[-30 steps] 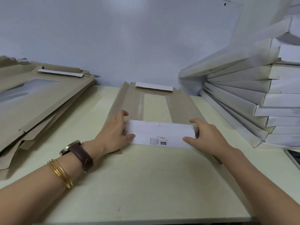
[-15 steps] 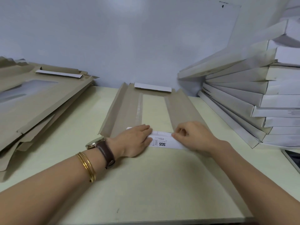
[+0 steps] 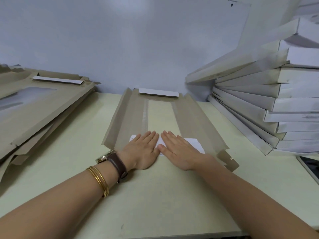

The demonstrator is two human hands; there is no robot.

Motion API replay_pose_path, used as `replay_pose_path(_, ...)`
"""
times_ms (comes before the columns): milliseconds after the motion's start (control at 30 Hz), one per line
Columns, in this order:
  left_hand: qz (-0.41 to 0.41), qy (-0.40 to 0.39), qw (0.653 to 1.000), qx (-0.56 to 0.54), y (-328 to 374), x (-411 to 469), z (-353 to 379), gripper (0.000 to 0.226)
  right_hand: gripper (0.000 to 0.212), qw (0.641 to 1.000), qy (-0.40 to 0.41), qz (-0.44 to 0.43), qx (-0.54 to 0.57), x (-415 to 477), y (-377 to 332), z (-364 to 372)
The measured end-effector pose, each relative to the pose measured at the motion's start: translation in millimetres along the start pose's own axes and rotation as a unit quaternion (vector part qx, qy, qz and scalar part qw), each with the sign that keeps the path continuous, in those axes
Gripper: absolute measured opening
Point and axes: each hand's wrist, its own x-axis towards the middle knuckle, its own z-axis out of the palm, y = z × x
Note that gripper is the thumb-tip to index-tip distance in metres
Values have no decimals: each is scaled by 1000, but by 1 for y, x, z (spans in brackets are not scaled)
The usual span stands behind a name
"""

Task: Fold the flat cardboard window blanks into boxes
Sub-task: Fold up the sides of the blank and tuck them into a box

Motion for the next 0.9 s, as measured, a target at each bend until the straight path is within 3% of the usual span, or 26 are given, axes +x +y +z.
replay_pose_path(500,-104,-28,994,-30,-24,-13,-7,67,76,990,-59,129,-21,-21,47,-16)
replay_pose_path(900,-150,10,988,-39,-22,-18,-1,74,90,974,-23,225,-17,-32,59,-11)
